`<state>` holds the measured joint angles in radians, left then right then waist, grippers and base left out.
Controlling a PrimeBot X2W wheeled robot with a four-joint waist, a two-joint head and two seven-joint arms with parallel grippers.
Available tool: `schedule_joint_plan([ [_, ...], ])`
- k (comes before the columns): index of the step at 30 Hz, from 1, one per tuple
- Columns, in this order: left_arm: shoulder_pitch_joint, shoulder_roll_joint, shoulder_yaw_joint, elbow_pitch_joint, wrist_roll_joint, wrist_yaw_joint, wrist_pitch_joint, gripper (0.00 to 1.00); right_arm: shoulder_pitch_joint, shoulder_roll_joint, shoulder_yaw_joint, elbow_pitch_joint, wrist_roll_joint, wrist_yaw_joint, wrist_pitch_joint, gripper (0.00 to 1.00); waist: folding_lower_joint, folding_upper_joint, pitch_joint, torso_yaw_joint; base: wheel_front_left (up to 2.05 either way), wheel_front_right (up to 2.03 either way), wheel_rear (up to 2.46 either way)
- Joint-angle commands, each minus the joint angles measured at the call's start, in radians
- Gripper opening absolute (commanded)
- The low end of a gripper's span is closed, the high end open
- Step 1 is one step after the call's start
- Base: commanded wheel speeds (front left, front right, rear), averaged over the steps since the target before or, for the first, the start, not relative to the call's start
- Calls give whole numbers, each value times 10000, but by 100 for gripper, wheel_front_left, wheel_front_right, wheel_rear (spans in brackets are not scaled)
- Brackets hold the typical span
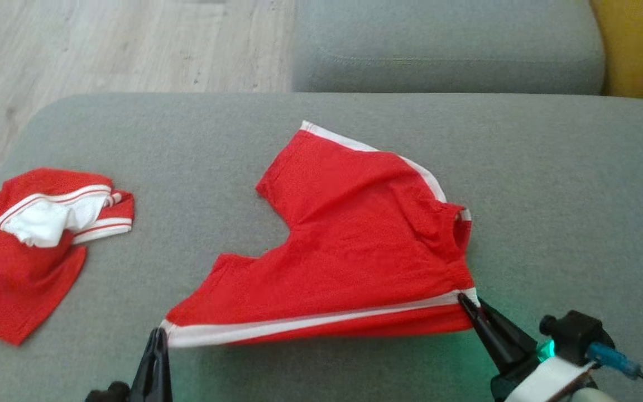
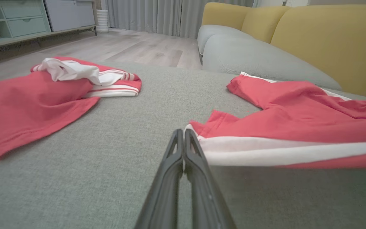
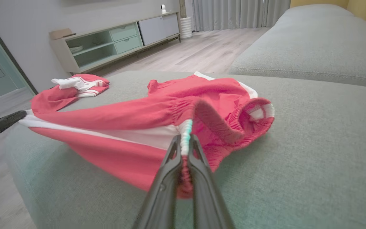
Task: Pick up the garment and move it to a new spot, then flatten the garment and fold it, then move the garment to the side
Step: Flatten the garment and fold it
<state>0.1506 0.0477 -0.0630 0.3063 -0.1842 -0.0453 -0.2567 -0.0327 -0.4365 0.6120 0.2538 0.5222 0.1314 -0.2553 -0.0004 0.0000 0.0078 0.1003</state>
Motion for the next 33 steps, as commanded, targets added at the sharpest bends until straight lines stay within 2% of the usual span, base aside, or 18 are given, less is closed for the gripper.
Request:
schedule_joint_plan([
  [1, -575, 32, 406, -424, 103, -56, -50, 0, -241, -164, -171, -336, 33, -7, -64, 0, 4, 0, 99, -96, 0, 0, 0],
  [6, -2057, 99, 154, -387, 496, -395, -51, 0, -700, 202, -516, -394, 772, -7, -64, 0, 4, 0, 756, -355, 0, 0, 0],
  [7, -3046, 226, 2, -169, 661, -506, -51, 0, -1068, 389, -463, -219, 1336, -7, -64, 0, 4, 0, 1108, -470, 0, 0, 0],
  [11, -5272, 557, -415, 928, 837, -690, 51, 0, -2019, 734, -413, 201, 2489, -7, 65, 0, 4, 0, 1925, -752, 0, 0, 0],
  [20, -9587, 1326, -1769, 3494, 603, -847, 1392, 0, -3743, 1403, -99, 773, 4477, -7, 133, 0, 4, 0, 3551, -1576, 0, 0, 0],
  [25, -10990, 1761, -2309, 4549, 316, -850, 1688, 0, -4363, 1651, 224, 833, 4910, -7, -4, 0, 4, 0, 4105, -2078, 0, 0, 0],
  [33, -12107, 2059, -2273, 5836, 268, -651, 1187, 0, -4803, 2033, 33, 752, 4871, -7, -60, 0, 4, 0, 4462, -2485, 0, 0, 0],
])
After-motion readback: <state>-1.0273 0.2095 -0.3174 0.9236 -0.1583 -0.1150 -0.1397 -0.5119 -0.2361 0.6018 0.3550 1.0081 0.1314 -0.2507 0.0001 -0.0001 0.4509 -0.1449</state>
